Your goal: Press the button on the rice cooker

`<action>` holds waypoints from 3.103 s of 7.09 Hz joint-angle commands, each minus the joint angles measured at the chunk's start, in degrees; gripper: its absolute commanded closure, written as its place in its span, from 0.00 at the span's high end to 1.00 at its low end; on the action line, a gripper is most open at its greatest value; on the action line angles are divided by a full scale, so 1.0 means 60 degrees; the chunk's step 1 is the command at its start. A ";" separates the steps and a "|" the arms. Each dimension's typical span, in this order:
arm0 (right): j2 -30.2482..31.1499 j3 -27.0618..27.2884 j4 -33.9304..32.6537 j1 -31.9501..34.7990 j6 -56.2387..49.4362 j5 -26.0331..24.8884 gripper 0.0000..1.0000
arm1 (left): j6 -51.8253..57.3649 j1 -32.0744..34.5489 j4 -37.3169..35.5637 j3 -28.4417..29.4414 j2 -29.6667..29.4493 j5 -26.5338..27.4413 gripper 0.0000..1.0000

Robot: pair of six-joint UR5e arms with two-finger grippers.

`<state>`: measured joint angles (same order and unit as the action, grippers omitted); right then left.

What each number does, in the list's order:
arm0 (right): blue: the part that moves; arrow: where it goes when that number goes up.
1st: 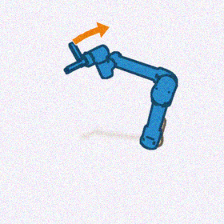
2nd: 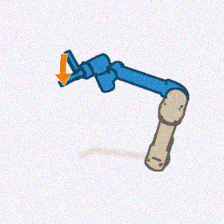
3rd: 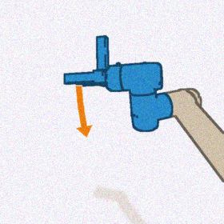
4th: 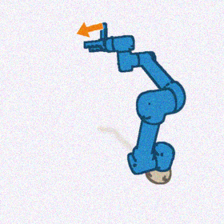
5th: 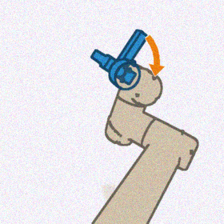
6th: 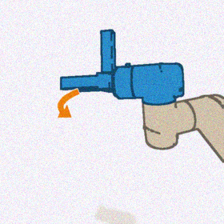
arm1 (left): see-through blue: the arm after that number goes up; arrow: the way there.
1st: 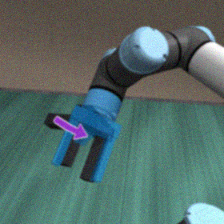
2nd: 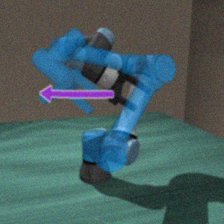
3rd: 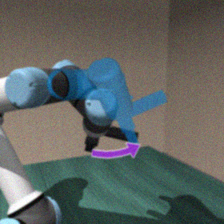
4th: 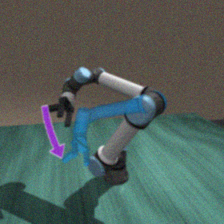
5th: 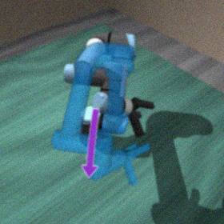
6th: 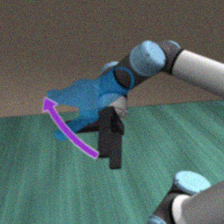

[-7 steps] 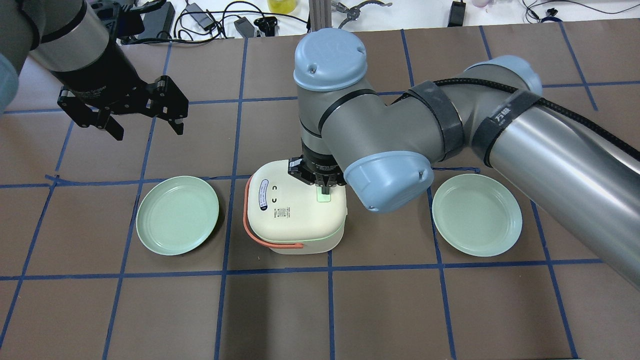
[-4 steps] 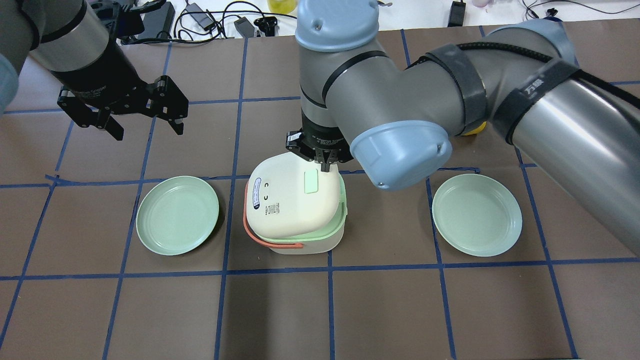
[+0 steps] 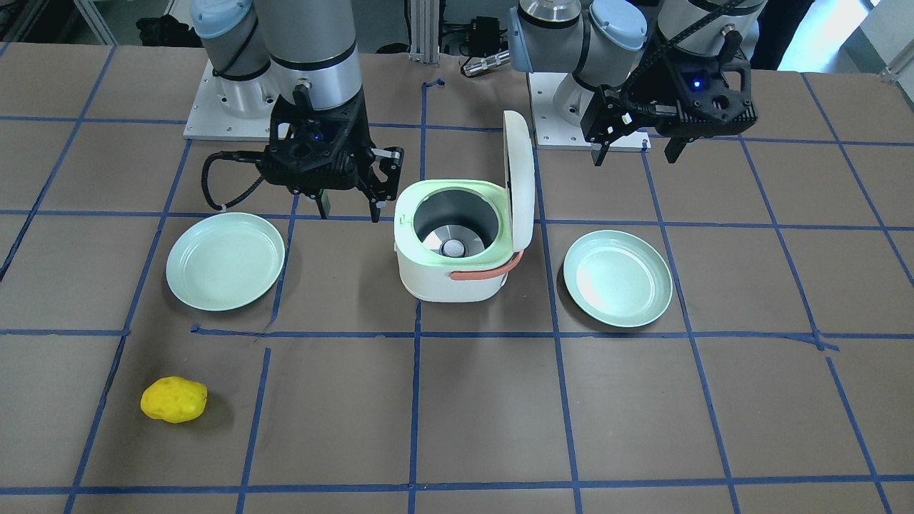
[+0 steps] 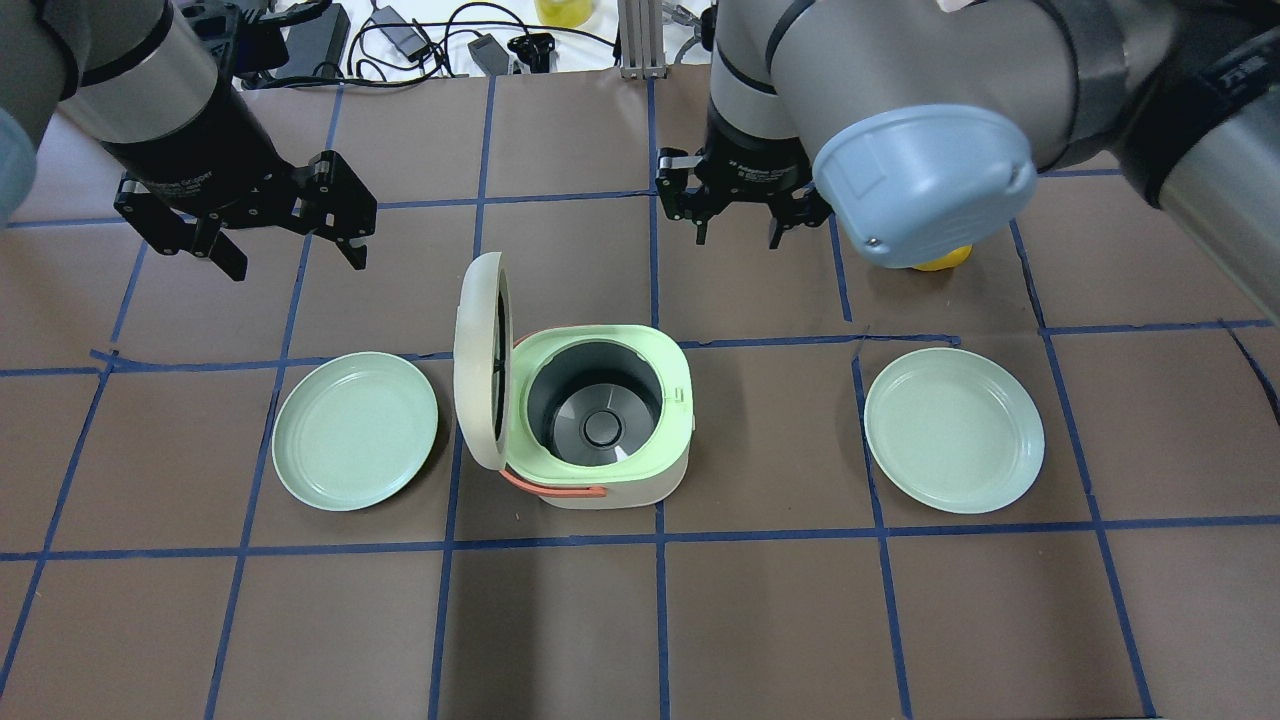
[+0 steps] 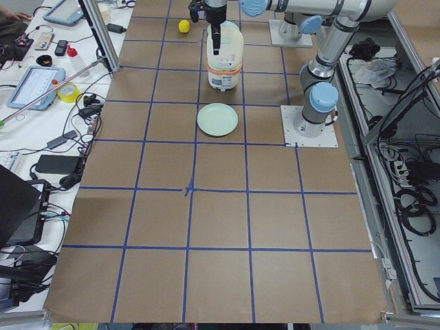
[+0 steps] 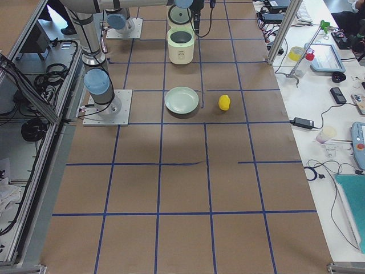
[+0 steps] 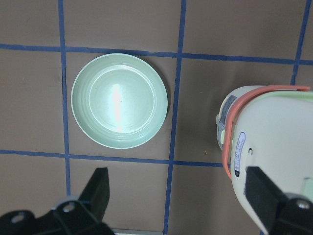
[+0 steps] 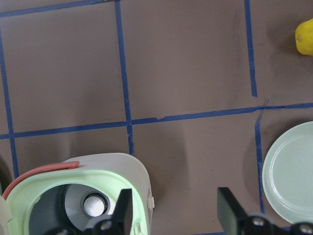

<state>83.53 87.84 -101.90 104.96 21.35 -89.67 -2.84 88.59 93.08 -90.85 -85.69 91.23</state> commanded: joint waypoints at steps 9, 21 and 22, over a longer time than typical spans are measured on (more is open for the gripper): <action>0.0668 -0.0855 0.1397 -0.2961 -0.4903 0.0034 1.00 | -0.0011 0.0000 0.0000 -0.0005 0.0000 0.0000 1.00; 0.0712 -0.1163 0.2100 -0.3314 -0.5053 0.0019 1.00 | -0.0011 0.0000 0.0000 -0.0005 0.0000 0.0000 1.00; 0.0712 -0.1163 0.2100 -0.3314 -0.5053 0.0004 1.00 | 0.0004 0.0000 0.0000 -0.0005 0.0000 0.0000 1.00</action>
<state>87.77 80.86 -89.31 85.08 -8.97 -89.58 -2.87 88.59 93.08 -90.88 -85.69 91.23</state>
